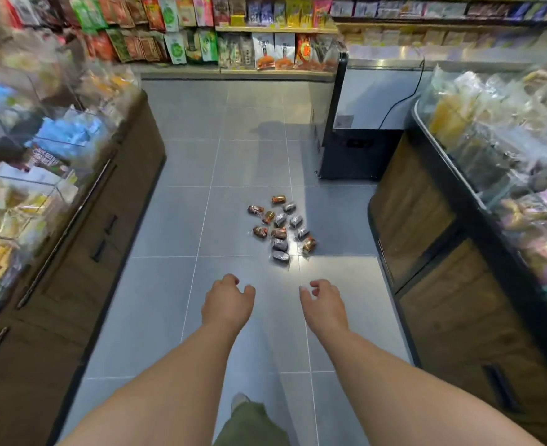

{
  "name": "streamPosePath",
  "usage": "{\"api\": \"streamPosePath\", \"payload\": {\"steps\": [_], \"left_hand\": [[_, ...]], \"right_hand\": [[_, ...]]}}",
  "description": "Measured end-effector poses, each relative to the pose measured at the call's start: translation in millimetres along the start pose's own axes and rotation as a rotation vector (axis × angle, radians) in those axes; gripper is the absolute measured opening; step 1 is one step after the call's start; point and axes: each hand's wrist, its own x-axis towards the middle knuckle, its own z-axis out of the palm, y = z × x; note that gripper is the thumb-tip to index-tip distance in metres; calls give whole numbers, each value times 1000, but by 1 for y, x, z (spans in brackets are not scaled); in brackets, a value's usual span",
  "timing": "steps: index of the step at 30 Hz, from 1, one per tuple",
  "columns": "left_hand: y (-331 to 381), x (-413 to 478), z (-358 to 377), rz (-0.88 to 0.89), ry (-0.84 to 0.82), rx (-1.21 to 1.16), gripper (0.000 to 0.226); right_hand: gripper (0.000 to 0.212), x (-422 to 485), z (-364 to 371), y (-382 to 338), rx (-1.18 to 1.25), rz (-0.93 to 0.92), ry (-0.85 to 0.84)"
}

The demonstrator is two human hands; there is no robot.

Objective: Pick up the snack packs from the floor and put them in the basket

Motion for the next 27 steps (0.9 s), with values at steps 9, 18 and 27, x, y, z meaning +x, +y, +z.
{"api": "streamPosePath", "payload": {"steps": [9, 18, 27], "left_hand": [[50, 134, -40, 53, -20, 64, 42], [117, 288, -63, 48, 0, 78, 46], [178, 412, -90, -10, 17, 30, 46]], "right_hand": [[36, 111, 27, -87, 31, 50, 38], [37, 270, 40, -164, 43, 28, 4], [37, 407, 45, -252, -11, -17, -60]]}}
